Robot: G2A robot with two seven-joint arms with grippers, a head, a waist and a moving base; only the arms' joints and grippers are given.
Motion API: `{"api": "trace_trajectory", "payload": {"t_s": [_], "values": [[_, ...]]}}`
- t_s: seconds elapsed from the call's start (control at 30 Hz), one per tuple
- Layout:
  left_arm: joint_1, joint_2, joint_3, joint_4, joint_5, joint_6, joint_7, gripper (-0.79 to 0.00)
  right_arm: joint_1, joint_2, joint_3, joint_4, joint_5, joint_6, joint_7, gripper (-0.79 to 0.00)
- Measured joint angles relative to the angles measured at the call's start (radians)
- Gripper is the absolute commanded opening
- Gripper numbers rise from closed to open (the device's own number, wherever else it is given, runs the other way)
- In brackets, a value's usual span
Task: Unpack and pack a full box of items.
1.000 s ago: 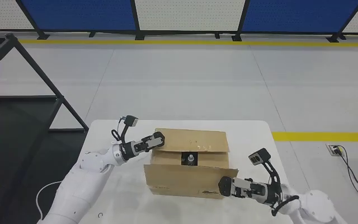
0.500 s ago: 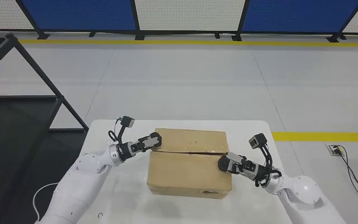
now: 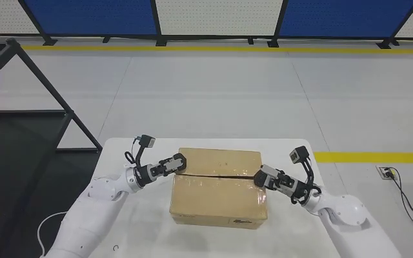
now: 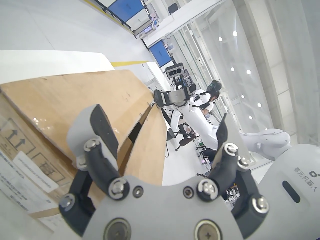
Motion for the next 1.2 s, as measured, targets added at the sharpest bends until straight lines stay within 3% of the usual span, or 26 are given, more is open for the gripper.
{"api": "trace_trajectory", "payload": {"t_s": [0.4, 0.9, 1.2], "values": [[0.031, 0.007, -0.027, -0.025, -0.075, -0.039, 0.039, 0.000, 0.012, -0.008, -0.014, 0.070, 0.000, 0.007, 0.005, 0.000], [0.128, 0.012, -0.119, -0.066, -0.365, -0.034, 0.034, 0.000, 0.004, -0.023, -0.035, 0.068, 0.011, -0.047, -0.017, 0.000], [0.130, 0.013, -0.122, -0.069, -0.371, -0.030, 0.030, 0.000, 0.009, -0.028, -0.036, 0.061, 0.010, -0.040, -0.007, 0.000]]}}
